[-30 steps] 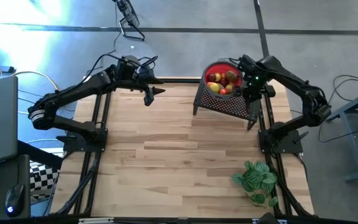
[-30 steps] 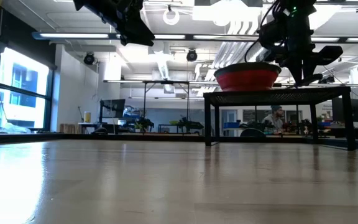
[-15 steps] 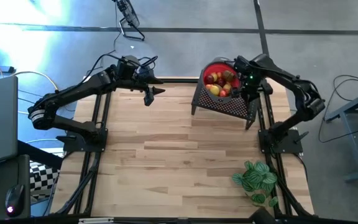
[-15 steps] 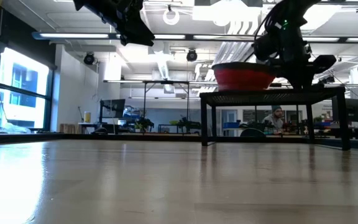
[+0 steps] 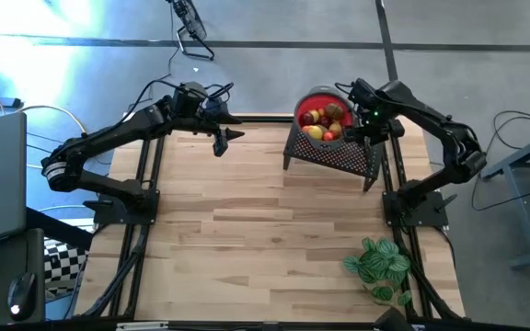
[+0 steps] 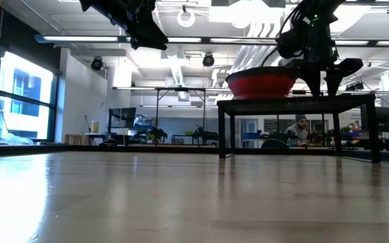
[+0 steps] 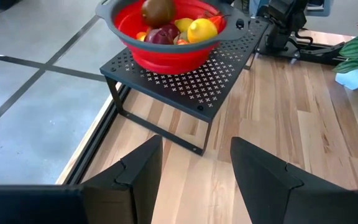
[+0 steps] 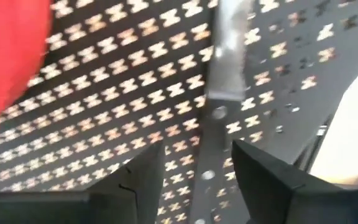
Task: Pick & Place Fruit
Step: Return to Home Position
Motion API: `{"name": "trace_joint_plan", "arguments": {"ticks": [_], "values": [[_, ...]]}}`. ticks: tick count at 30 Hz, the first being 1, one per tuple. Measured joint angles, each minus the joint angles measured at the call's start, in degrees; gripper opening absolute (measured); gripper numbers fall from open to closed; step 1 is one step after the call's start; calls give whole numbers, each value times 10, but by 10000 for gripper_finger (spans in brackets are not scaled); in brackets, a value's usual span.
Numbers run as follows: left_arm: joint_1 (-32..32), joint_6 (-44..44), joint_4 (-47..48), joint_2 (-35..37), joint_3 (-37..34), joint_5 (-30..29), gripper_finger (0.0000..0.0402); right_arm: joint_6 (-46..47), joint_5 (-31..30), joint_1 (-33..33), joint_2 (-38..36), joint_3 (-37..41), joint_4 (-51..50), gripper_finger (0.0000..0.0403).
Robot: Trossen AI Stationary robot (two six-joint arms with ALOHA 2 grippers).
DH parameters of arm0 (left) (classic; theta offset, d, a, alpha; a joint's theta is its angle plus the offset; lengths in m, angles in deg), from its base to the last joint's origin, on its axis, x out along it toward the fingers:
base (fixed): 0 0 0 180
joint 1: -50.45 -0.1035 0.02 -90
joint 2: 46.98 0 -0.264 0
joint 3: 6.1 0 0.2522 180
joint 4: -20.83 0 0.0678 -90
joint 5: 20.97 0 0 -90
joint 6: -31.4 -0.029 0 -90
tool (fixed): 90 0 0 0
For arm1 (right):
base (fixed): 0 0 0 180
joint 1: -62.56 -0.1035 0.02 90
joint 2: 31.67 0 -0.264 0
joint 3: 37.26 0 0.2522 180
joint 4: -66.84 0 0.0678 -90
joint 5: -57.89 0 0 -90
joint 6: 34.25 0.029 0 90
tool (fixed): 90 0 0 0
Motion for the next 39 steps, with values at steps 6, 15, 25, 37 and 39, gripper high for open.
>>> {"name": "trace_joint_plan", "arguments": {"ticks": [6,15,25,37,39], "values": [[0,0,0,0,0,0,184,-8,35,0,-28,0,1,188],[0,0,-1,0,0,0,184,-19,33,0,-95,0,9,170],[0,0,-8,0,0,0,184,-102,16,-27,-177,0,115,89],[0,1,-11,0,0,0,184,-157,-17,-183,-256,26,236,7],[0,1,-11,0,0,0,184,-153,-29,-223,-279,63,286,4]]}}
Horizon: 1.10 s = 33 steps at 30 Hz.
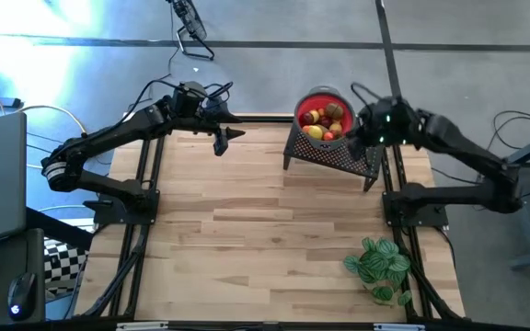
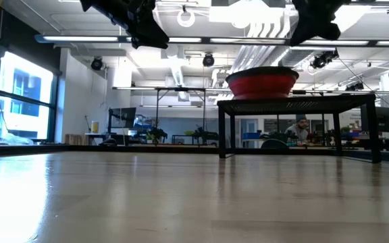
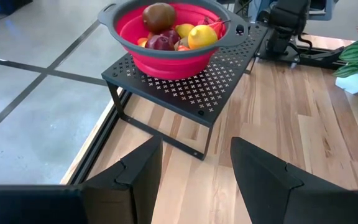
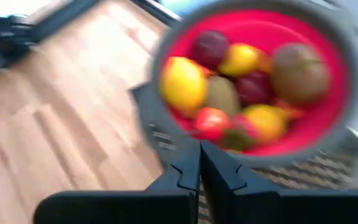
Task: Pick & Place Fruit
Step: Return to Home Position
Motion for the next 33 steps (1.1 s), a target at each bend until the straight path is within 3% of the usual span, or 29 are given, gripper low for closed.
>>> {"name": "trace_joint_plan", "arguments": {"ticks": [8,16,23,33], "values": [[0,0,1,0,0,0,184,3,-12,-110,-99,201,247,4],[0,0,1,0,0,0,184,18,-94,-196,-173,284,359,4],[0,0,1,0,0,0,184,-16,-165,-287,-212,326,392,3],[0,-21,-2,0,0,0,184,-46,-161,-328,-315,332,375,4]]}}
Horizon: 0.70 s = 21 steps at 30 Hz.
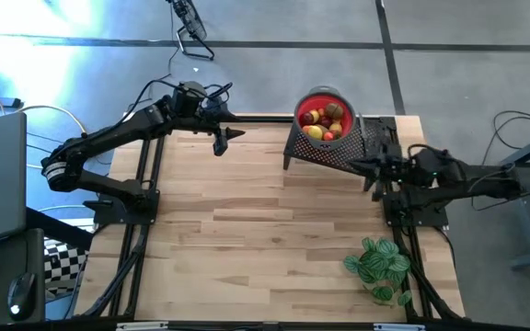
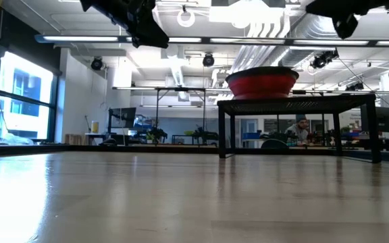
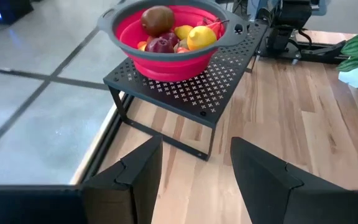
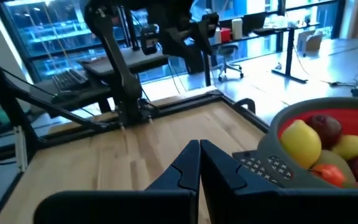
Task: Pick & Place Fruit
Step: Return to Home Position
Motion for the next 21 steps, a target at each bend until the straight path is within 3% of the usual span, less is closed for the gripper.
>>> {"name": "trace_joint_plan", "arguments": {"ticks": [6,13,21], "values": [[-8,-19,-2,21,0,-10,174,3,8,-1,-54,0,-65,4],[-49,-45,24,113,-2,-13,123,-15,7,-1,-86,0,-84,4],[-52,-15,26,231,-100,-5,45,-32,14,-1,-95,0,-84,4]]}}
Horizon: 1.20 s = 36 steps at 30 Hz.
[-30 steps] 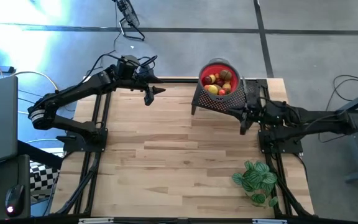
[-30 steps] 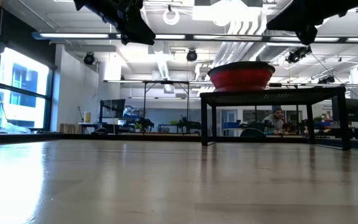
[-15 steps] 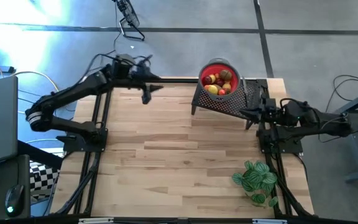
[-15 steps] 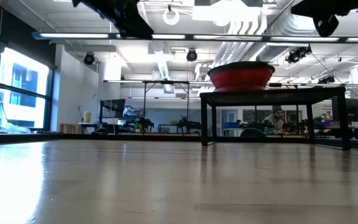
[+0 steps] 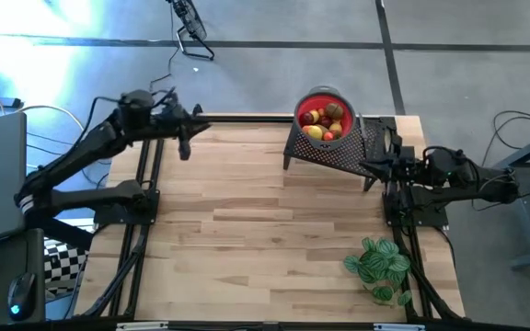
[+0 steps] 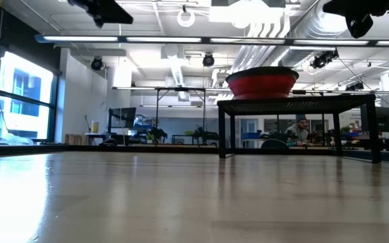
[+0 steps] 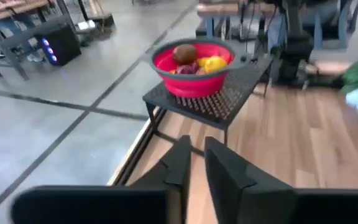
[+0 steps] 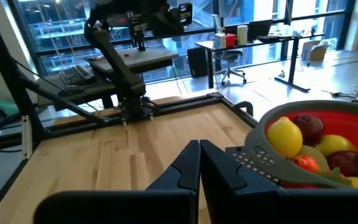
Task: Pick & Place Fruit
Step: Return to Home Position
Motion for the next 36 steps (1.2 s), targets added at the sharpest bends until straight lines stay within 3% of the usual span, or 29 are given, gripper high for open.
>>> {"name": "trace_joint_plan", "arguments": {"ticks": [4,7,13,17,22,29,36], "values": [[10,54,-68,63,-72,7,9,0,3,0,0,0,0,4],[37,81,-151,98,-131,9,4,0,5,0,0,0,0,4],[110,110,-290,101,-221,-6,1,-9,18,0,0,0,0,4],[148,79,-290,86,-232,-34,1,-11,18,0,0,0,0,3],[187,10,-294,118,-232,-43,0,-11,18,0,0,0,-4,3],[246,14,-211,172,-230,-133,0,-14,18,0,0,0,-4,3],[314,0,-184,178,-230,-153,0,-15,18,0,0,0,-4,3]]}}
